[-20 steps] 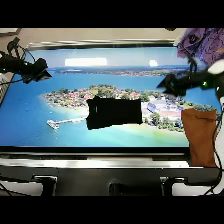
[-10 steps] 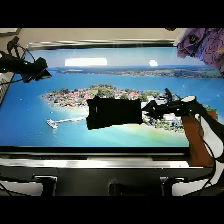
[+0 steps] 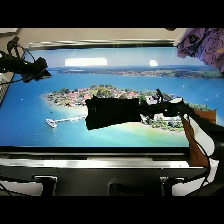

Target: Fold the clothes and pants, and hang the long-sleeved shirts on hangers.

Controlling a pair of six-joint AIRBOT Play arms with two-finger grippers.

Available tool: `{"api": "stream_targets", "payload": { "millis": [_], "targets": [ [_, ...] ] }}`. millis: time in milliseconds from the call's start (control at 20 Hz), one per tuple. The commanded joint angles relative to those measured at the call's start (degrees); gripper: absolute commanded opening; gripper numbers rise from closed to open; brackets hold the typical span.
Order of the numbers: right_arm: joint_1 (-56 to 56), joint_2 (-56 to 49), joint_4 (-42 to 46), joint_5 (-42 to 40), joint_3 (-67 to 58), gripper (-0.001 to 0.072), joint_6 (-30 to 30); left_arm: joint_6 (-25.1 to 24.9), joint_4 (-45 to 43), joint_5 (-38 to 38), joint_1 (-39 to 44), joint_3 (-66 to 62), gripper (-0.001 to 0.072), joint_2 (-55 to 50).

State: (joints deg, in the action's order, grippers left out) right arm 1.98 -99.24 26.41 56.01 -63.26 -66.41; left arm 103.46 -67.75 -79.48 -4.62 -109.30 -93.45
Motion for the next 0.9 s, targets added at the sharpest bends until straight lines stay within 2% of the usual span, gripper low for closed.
{"api": "stream_targets", "payload": {
  "millis": [0,150,250,400,550,850],
  "targets": [
    [-0.24,0.31,-2.54,-0.22,-5.90,0.0028,-2.12,0.00,0.22,-0.02,-0.04,0.02,0.0021,-0.04],
    [1.95,0.31,2.38,-2.54,-16.52,0.0028,-13.57,0.00,0.92,-0.24,0.07,0.02,0.0021,-0.04],
    [5.29,0.31,3.69,-3.41,-22.67,0.0028,-18.56,0.00,1.38,-0.22,0.07,0.02,0.0021,-0.04],
    [10.19,0.39,4.92,-2.45,-30.40,0.0027,-21.40,0.00,1.75,-0.28,0.09,0.02,0.0021,-0.04],
    [14.10,1.60,6.19,-3.34,-34.73,0.0026,-21.51,0.00,1.75,-0.66,0.09,0.02,0.0021,-0.04],
    [20.35,7.06,18.86,-4.98,-34.86,0.0026,-28.35,0.00,1.73,-0.63,0.07,0.02,0.0021,-0.04]
  ]
}}
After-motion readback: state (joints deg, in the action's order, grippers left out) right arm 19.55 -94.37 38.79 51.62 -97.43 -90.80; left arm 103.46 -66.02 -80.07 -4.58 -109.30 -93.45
